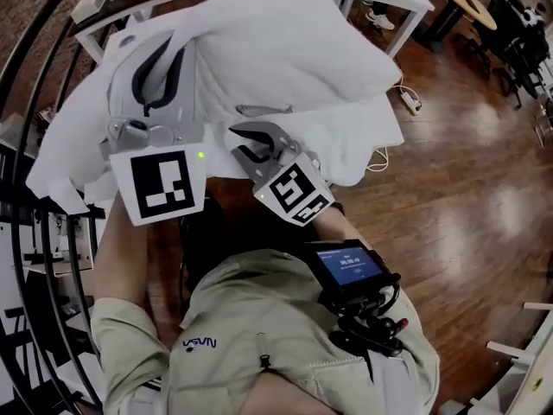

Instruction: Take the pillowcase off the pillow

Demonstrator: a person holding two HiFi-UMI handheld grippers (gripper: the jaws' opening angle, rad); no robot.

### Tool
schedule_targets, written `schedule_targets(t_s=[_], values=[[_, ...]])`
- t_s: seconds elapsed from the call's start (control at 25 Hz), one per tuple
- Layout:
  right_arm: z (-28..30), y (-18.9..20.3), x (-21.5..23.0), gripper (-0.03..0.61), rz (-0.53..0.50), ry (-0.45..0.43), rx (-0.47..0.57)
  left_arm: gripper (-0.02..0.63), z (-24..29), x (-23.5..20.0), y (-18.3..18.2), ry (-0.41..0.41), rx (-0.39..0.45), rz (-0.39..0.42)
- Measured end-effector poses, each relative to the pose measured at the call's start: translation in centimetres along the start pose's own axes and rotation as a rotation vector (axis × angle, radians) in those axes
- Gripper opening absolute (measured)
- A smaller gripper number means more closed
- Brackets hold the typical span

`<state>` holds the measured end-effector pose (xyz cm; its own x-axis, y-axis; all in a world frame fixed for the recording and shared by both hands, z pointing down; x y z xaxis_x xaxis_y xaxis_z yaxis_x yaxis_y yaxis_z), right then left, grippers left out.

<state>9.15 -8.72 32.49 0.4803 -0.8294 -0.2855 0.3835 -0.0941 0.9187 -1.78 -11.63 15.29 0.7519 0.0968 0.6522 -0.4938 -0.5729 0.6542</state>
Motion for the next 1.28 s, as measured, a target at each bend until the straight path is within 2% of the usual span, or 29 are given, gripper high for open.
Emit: schedule_targets(t_s=[0.08,0.2,0.32,0.4,0.52,0.64,0.76,0.88,0.92,1.0,1.08,1.2,1.28], values=[[-3.0,0.5,-1.2,0.014,0.027,-0.02,0.013,0.023,-1.0,3.0,0.5,0.053,0.009,0.029],[-7.0,1.8,-2.2,0.015,0.116,-0.056,0.0,0.021,-3.2,8.0,2.0,0.172,0.024,0.055],[-10.0,2.4,-2.4,0.003,0.136,-0.12,-0.008,0.021,-3.8,12.0,4.2,0.283,-0.016,0.086],[-11.5,1.7,-2.6,0.003,0.144,-0.119,0.057,0.02,-3.0,13.6,6.1,0.315,-0.05,0.085],[-13.3,0.5,-1.8,0.003,0.18,-0.031,0.182,0.021,-0.9,15.5,8.9,0.333,-0.072,0.093],[-13.0,0.0,1.7,0.003,0.215,0.142,0.246,0.025,1.2,16.5,11.2,0.355,-0.029,0.07],[-11.4,1.7,5.7,0.003,0.258,0.311,0.135,0.059,1.0,14.6,10.8,0.345,0.019,0.005],[-11.5,3.7,8.6,0.003,0.285,0.431,0.037,0.184,-1.6,10.6,8.6,0.374,0.026,-0.084],[-11.8,4.3,9.8,0.003,0.291,0.473,0.014,0.169,-2.4,9.1,8.0,0.358,0.02,-0.12],[-12.3,5.2,11.9,0.003,0.305,0.537,-0.017,0.069,-3.8,6.5,7.8,0.278,0.001,-0.242],[-12.8,5.5,13.2,0.003,0.33,0.55,-0.009,0.064,-5.0,4.9,9.4,0.226,-0.083,-0.368],[-14.0,4.3,12.2,0.003,0.344,0.551,0.049,0.022,-5.6,3.0,11.7,0.115,-0.241,-0.451],[-14.6,3.0,10.6,0.003,0.345,0.558,0.136,0.007,-5.7,2.1,12.4,0.018,-0.317,-0.498]])
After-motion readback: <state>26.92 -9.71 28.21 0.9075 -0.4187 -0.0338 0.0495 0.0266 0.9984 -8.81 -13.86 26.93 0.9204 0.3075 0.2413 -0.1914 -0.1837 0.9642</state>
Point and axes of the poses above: the fingertips, and each gripper's own axes: z forward along the fingers, x to its right, y out of its underside, the point moved 9 cm from there along -z, backward along the fingers, and after that the axes turned 15 degrees about -y, right-handed, at the moved point
